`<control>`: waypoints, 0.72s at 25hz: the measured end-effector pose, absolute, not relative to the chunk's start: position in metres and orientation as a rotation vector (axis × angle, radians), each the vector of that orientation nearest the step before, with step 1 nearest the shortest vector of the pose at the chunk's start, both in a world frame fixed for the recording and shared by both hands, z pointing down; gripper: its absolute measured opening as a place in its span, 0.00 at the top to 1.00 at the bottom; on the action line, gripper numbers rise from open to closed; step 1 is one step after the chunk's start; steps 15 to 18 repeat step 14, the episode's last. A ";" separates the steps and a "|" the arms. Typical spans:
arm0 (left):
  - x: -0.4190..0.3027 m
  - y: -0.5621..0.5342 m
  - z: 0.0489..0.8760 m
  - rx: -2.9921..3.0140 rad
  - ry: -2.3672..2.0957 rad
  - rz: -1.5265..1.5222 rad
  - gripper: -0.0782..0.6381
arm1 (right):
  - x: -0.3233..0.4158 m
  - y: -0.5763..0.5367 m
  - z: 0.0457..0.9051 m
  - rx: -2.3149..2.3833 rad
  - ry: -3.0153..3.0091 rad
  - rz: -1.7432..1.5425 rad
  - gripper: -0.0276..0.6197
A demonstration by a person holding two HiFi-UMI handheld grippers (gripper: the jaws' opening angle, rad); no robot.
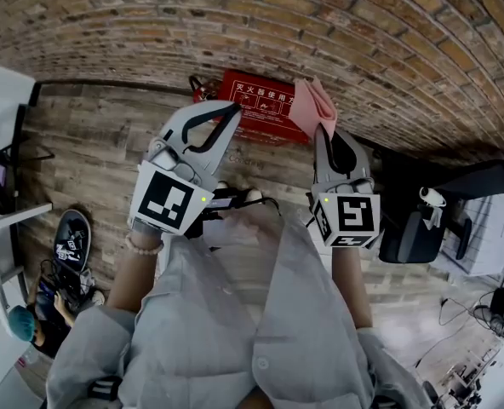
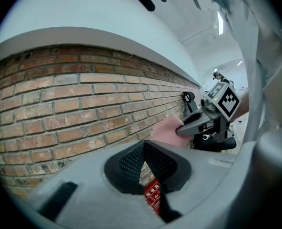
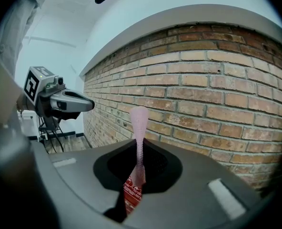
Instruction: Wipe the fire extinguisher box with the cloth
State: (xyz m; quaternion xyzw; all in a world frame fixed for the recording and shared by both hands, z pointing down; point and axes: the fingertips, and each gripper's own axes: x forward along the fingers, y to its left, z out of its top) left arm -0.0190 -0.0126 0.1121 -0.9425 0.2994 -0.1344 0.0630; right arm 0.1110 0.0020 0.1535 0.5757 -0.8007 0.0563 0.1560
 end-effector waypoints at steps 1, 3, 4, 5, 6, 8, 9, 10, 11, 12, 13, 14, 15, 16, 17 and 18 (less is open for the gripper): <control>-0.020 -0.013 0.112 -2.849 0.906 -0.406 0.90 | 0.110 0.002 0.155 1.646 -2.292 0.166 0.92; -0.021 -0.014 0.113 -2.852 0.910 -0.405 0.90 | 0.110 0.001 0.156 1.643 -2.290 0.171 0.92; -0.021 -0.014 0.114 -2.854 0.913 -0.403 0.90 | 0.110 0.001 0.156 1.642 -2.290 0.171 0.92; -0.021 -0.014 0.114 -2.857 0.917 -0.403 0.90 | 0.109 0.001 0.157 1.639 -2.289 0.170 0.92; -0.022 -0.015 0.115 -2.859 0.920 -0.404 0.90 | 0.109 0.000 0.157 1.636 -2.289 0.171 0.92; -0.022 -0.015 0.116 -2.860 0.923 -0.407 0.90 | 0.108 0.000 0.158 1.631 -2.289 0.175 0.92; -0.022 -0.016 0.116 -2.861 0.923 -0.408 0.90 | 0.108 -0.001 0.159 1.628 -2.288 0.176 0.92; -0.022 -0.016 0.116 -2.861 0.923 -0.409 0.90 | 0.108 -0.001 0.159 1.626 -2.287 0.177 0.92; -0.022 -0.017 0.116 -2.861 0.922 -0.409 0.90 | 0.108 -0.002 0.159 1.625 -2.287 0.178 0.92; -0.021 -0.017 0.116 -2.861 0.920 -0.410 0.90 | 0.108 -0.002 0.159 1.624 -2.288 0.180 0.92; -0.021 -0.017 0.116 -2.861 0.919 -0.410 0.90 | 0.108 -0.002 0.159 1.622 -2.288 0.182 0.92; -0.021 -0.018 0.116 -2.860 0.917 -0.410 0.90 | 0.108 -0.002 0.160 1.621 -2.289 0.184 0.92; -0.021 -0.018 0.116 -2.860 0.917 -0.410 0.90 | 0.108 -0.002 0.160 1.621 -2.289 0.184 0.92; -0.021 -0.018 0.116 -2.860 0.917 -0.410 0.90 | 0.108 -0.002 0.160 1.621 -2.289 0.184 0.92; -0.021 -0.018 0.116 -2.860 0.917 -0.410 0.90 | 0.108 -0.002 0.160 1.621 -2.289 0.184 0.92; -0.021 -0.018 0.116 -2.860 0.917 -0.410 0.90 | 0.108 -0.002 0.160 1.621 -2.289 0.184 0.92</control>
